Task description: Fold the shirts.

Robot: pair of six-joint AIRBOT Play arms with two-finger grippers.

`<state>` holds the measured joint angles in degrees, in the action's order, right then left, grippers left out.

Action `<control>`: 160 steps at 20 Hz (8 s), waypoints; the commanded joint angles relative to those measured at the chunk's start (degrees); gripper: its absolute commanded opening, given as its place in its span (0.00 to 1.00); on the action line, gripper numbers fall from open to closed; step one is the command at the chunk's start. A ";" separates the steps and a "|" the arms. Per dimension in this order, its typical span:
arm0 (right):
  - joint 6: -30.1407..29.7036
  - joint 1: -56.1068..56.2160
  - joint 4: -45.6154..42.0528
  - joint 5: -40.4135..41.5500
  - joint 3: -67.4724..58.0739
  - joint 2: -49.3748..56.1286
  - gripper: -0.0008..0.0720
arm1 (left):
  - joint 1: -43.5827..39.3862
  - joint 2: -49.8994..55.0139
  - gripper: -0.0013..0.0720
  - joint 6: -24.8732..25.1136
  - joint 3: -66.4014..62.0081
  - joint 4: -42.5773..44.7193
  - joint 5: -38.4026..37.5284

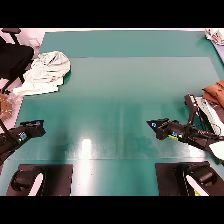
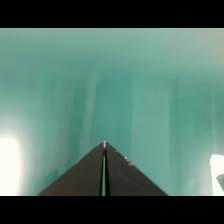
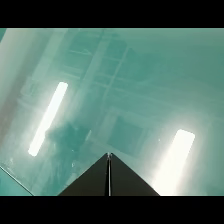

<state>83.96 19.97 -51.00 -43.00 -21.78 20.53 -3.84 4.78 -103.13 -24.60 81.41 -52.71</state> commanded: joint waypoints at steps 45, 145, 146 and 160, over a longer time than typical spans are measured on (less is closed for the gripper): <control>-2.16 -4.59 16.35 5.62 -7.45 13.92 0.34 | 23.71 94.95 0.06 6.10 -96.65 -20.57 4.55; -6.14 -26.95 -7.50 -29.49 -5.99 4.00 0.03 | 6.36 57.16 0.78 -1.70 -15.72 0.00 -4.85; -5.62 -26.95 -7.48 -29.92 -5.99 4.00 0.03 | 6.38 58.25 0.78 -0.79 -15.72 -1.16 -4.04; -7.02 -26.95 -7.43 -38.86 -15.61 3.93 0.03 | 6.38 47.47 0.06 7.08 -16.96 -13.20 -21.57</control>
<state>79.57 -6.94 -58.43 -77.03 -31.86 24.53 2.50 60.62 -97.49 -41.08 71.81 -65.63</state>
